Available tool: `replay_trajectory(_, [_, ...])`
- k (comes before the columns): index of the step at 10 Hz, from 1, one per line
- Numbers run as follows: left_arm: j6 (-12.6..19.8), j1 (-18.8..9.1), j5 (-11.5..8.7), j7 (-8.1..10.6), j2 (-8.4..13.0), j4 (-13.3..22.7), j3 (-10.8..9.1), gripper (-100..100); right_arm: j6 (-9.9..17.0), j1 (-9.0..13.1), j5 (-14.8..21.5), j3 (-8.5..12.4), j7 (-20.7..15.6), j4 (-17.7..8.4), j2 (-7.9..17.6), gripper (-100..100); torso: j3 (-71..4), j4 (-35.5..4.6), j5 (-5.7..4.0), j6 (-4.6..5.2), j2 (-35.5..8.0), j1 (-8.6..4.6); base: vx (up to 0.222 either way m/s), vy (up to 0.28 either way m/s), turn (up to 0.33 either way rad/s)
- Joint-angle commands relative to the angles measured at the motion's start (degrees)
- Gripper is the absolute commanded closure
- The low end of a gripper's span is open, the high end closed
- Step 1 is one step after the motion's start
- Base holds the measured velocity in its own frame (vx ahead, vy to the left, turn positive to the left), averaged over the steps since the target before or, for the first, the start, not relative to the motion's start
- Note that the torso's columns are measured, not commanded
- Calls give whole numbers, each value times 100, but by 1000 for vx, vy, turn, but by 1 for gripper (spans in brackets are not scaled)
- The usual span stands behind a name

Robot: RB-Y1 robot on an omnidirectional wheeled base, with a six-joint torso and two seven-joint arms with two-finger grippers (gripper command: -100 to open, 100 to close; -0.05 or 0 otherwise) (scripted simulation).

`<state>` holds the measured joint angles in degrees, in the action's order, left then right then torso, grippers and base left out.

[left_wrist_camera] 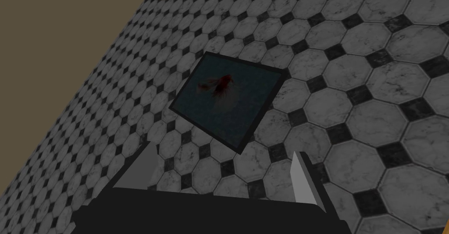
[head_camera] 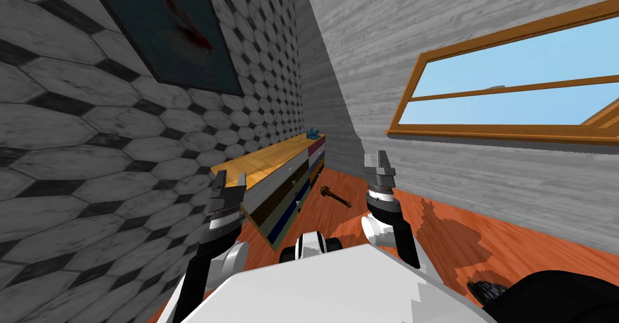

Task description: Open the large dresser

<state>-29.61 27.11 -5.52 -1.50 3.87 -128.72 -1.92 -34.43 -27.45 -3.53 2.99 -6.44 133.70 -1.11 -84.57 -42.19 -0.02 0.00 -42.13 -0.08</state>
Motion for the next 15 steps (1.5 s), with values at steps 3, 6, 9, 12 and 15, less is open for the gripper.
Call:
replay_trajectory(3, [143, -119, -160, 74, 463, 529, -176, -100, 0, -1, 0, 0, 0, 0, -1, 0, -11, -4, -2, 0, 4, -8, 119, -119, 85])
replay_trajectory(6, [246, -195, -272, 125, 547, 872, -299, -100, 0, 0, 0, -1, 0, 0, -1, 0, 8, -13, 4, 0, -27, 14, 100, -131, 60])
replay_trajectory(9, [375, -291, -412, 189, 545, 1300, -453, -100, 0, -1, 0, 0, 0, 0, 0, 0, -1, -9, 4, 0, -13, 14, 110, -113, 78])
replay_trajectory(12, [485, -372, -536, 245, 552, 1664, -588, -100, 0, -1, 0, -1, 0, 1, -1, 0, 1, -10, -2, 0, -18, -4, 113, -164, 85])
replay_trajectory(15, [588, -449, -653, 298, 598, 2005, -717, -100, 0, 0, 0, 0, 0, 0, 0, 0, -1, -9, 6, 1, -15, 22, 112, -128, 85])
